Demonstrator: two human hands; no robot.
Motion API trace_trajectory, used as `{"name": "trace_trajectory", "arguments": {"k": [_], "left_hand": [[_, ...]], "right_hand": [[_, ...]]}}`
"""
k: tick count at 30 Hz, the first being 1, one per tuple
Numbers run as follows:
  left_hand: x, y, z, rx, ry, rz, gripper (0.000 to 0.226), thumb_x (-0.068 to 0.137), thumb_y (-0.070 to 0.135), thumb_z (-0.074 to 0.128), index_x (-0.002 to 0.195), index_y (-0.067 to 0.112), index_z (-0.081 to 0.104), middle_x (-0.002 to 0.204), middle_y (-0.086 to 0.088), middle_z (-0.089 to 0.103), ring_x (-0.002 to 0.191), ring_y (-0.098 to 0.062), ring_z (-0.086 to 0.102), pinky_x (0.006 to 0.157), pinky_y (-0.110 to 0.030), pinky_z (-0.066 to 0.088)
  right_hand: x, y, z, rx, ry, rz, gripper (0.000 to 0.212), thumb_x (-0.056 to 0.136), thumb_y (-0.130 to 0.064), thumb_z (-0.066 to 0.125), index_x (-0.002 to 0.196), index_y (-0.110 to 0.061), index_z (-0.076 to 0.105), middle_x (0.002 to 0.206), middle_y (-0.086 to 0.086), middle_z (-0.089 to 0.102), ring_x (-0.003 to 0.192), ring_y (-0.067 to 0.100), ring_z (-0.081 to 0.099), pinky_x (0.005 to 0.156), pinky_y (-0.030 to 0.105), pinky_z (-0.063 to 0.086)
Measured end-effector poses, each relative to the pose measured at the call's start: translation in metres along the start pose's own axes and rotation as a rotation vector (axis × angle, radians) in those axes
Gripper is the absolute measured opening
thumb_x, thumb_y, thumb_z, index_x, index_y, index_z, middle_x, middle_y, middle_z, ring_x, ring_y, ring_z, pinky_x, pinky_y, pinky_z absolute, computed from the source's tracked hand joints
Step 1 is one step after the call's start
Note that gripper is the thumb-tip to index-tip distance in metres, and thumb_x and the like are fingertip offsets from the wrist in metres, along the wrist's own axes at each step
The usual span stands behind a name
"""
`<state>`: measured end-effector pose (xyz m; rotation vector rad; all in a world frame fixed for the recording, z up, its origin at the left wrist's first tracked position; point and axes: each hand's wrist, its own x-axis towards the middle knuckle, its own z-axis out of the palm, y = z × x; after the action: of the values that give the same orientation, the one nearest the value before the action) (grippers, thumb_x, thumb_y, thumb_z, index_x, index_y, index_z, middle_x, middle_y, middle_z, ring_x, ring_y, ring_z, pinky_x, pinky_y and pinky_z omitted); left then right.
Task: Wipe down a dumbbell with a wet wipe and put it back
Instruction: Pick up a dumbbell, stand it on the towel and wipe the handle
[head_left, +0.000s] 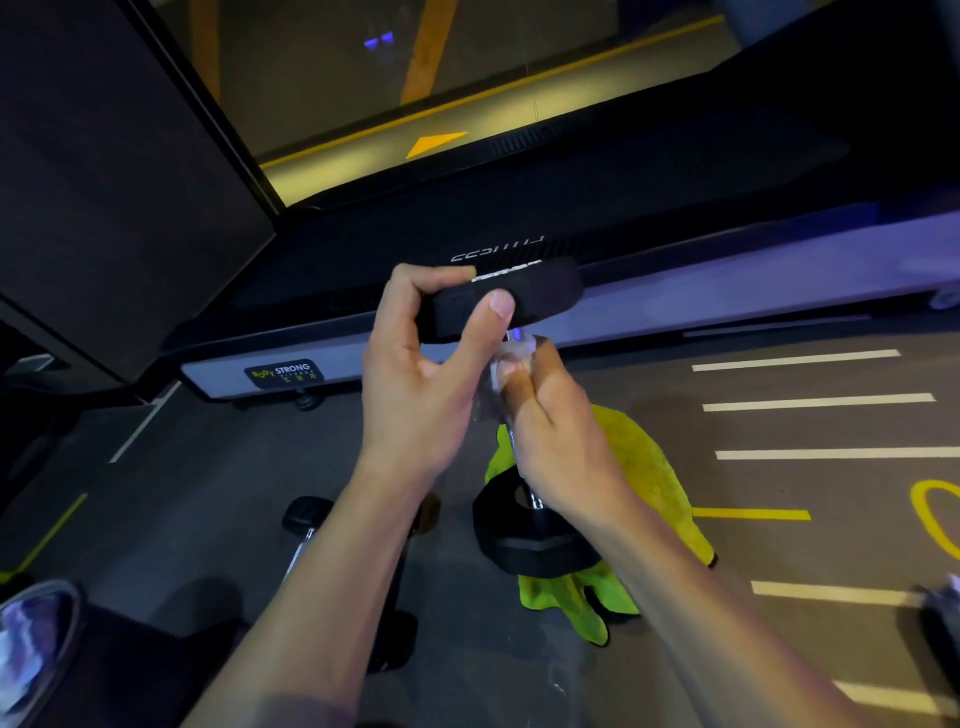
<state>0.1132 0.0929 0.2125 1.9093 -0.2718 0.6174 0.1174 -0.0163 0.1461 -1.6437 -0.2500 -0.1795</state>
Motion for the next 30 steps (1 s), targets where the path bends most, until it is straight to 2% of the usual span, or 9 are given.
{"name": "trace_trajectory", "arguments": {"k": [3, 6, 9, 13, 17, 20, 23, 26, 30], "left_hand": [[-0.001, 0.000, 0.001, -0.001, -0.001, 0.003, 0.019, 0.095, 0.037, 0.073, 0.109, 0.028, 0.064, 0.111, 0.001, 0.067, 0.110, -0.023, 0.066, 0.101, -0.054, 0.052], [0.000, -0.001, 0.000, 0.003, 0.005, 0.000, 0.019, 0.093, 0.039, 0.074, 0.108, 0.031, 0.064, 0.111, -0.003, 0.067, 0.109, -0.024, 0.066, 0.101, -0.056, 0.051], [0.000, -0.002, -0.003, 0.004, -0.010, -0.016, 0.020, 0.093, 0.042, 0.074, 0.108, 0.033, 0.065, 0.113, -0.003, 0.068, 0.110, -0.025, 0.066, 0.101, -0.056, 0.052], [-0.001, -0.003, -0.006, -0.001, -0.011, -0.028, 0.020, 0.095, 0.040, 0.074, 0.109, 0.029, 0.064, 0.111, 0.003, 0.067, 0.109, -0.021, 0.065, 0.102, -0.055, 0.052], [0.002, -0.003, -0.002, 0.004, 0.002, -0.034, 0.019, 0.094, 0.041, 0.074, 0.106, 0.030, 0.065, 0.109, 0.008, 0.067, 0.107, -0.014, 0.064, 0.104, -0.054, 0.051], [0.003, -0.003, 0.002, 0.001, -0.010, -0.018, 0.017, 0.094, 0.041, 0.074, 0.105, 0.034, 0.064, 0.109, 0.006, 0.067, 0.107, -0.013, 0.063, 0.103, -0.053, 0.051], [0.003, -0.003, 0.003, 0.002, -0.008, -0.008, 0.016, 0.093, 0.041, 0.074, 0.105, 0.035, 0.064, 0.110, 0.003, 0.067, 0.107, -0.015, 0.064, 0.103, -0.054, 0.051], [0.005, -0.006, 0.001, 0.006, 0.006, -0.014, 0.016, 0.093, 0.044, 0.074, 0.105, 0.038, 0.064, 0.111, 0.003, 0.067, 0.108, -0.016, 0.064, 0.103, -0.056, 0.051], [0.007, -0.010, -0.001, 0.005, 0.025, -0.019, 0.015, 0.094, 0.045, 0.073, 0.104, 0.040, 0.063, 0.110, -0.001, 0.068, 0.107, -0.019, 0.065, 0.102, -0.057, 0.052]], "right_hand": [[0.003, 0.008, -0.001, 0.051, -0.011, 0.009, 0.032, 0.108, -0.041, 0.036, 0.094, -0.019, 0.054, 0.078, -0.009, 0.061, 0.071, 0.009, 0.058, 0.068, 0.034, 0.049], [0.015, -0.003, -0.005, 0.435, -0.078, 0.288, 0.063, 0.112, -0.042, 0.030, 0.075, 0.003, 0.054, 0.062, 0.008, 0.054, 0.051, 0.017, 0.051, 0.054, 0.029, 0.044], [0.019, -0.011, -0.006, 0.582, -0.150, 0.421, 0.068, 0.112, -0.043, 0.027, 0.069, 0.000, 0.058, 0.055, 0.013, 0.054, 0.045, 0.024, 0.048, 0.050, 0.031, 0.042], [0.002, -0.005, -0.019, 0.050, -0.068, 0.141, 0.057, 0.113, -0.033, 0.031, 0.074, -0.019, 0.070, 0.066, -0.009, 0.070, 0.066, 0.008, 0.065, 0.072, 0.028, 0.049], [-0.030, -0.002, -0.031, -0.318, -0.083, -0.061, 0.033, 0.111, -0.027, 0.039, 0.138, -0.026, 0.057, 0.114, -0.007, 0.071, 0.104, 0.013, 0.062, 0.084, 0.028, 0.043], [-0.034, -0.003, -0.027, -0.337, -0.133, 0.053, 0.018, 0.110, -0.032, 0.040, 0.108, -0.025, 0.056, 0.089, -0.002, 0.070, 0.085, 0.020, 0.063, 0.076, 0.035, 0.045], [-0.017, -0.005, -0.028, 0.068, -0.245, 0.237, 0.042, 0.113, -0.036, 0.034, 0.085, -0.010, 0.053, 0.074, 0.002, 0.061, 0.072, 0.021, 0.060, 0.074, 0.029, 0.050], [0.001, -0.002, -0.030, 0.618, -0.421, 0.478, 0.044, 0.111, -0.045, 0.030, 0.078, -0.019, 0.042, 0.064, -0.001, 0.040, 0.068, 0.027, 0.048, 0.072, 0.033, 0.050], [0.011, -0.001, -0.031, 0.633, -0.463, 0.532, 0.044, 0.109, -0.052, 0.032, 0.086, -0.018, 0.050, 0.069, 0.000, 0.044, 0.065, 0.022, 0.054, 0.072, 0.036, 0.054]]}}
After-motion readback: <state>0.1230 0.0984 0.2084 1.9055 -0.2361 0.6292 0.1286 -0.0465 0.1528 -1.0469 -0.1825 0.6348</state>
